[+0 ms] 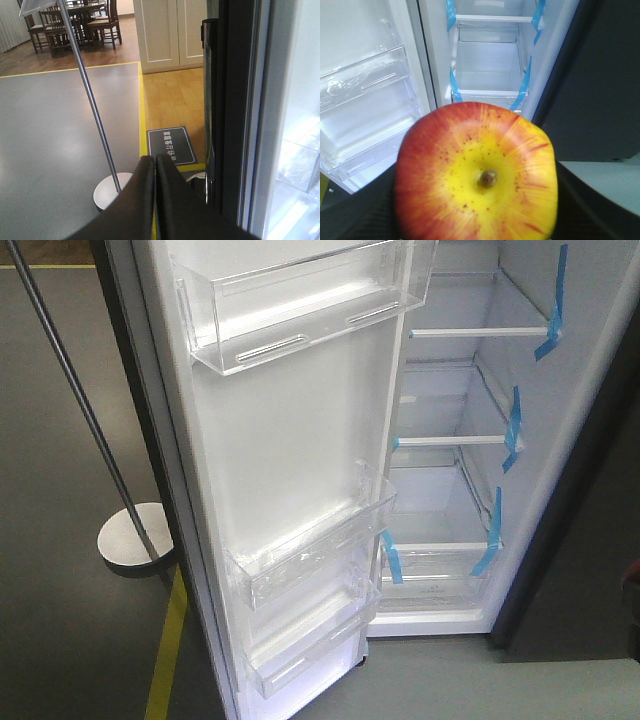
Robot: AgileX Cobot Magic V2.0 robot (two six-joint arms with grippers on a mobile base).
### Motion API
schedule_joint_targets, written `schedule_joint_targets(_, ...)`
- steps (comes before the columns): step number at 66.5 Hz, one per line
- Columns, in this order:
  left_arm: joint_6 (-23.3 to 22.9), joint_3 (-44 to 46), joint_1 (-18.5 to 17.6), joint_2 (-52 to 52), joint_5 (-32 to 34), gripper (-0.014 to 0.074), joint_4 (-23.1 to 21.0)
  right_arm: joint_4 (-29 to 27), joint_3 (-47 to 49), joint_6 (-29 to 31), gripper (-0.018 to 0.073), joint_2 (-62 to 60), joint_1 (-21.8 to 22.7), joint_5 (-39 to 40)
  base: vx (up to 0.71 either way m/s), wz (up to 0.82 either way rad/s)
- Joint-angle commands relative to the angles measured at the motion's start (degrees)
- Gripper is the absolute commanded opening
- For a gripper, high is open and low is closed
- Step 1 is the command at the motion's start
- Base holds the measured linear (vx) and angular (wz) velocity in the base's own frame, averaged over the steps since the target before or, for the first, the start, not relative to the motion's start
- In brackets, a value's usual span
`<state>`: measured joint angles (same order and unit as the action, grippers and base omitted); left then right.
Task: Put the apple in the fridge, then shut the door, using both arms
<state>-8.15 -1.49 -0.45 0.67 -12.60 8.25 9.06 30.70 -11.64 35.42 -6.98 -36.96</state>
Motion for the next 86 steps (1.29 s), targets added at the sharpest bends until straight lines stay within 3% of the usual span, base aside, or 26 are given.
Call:
schedule_joint_targets(1, -0.2, -1.1, -0.3, 0.8, 4.1, -0.0006, -0.3, 0.9, 1.7, 0.7, 0.0153, 0.3, -0.1, 4.1, 0.05, -0.01)
schedule_joint_targets(86, -0.2, -1.1, -0.3, 0.8, 4.1, -0.0006, -0.3, 0.9, 1.7, 0.7, 0.0153, 0.3, -0.1, 4.1, 0.05, 0.0)
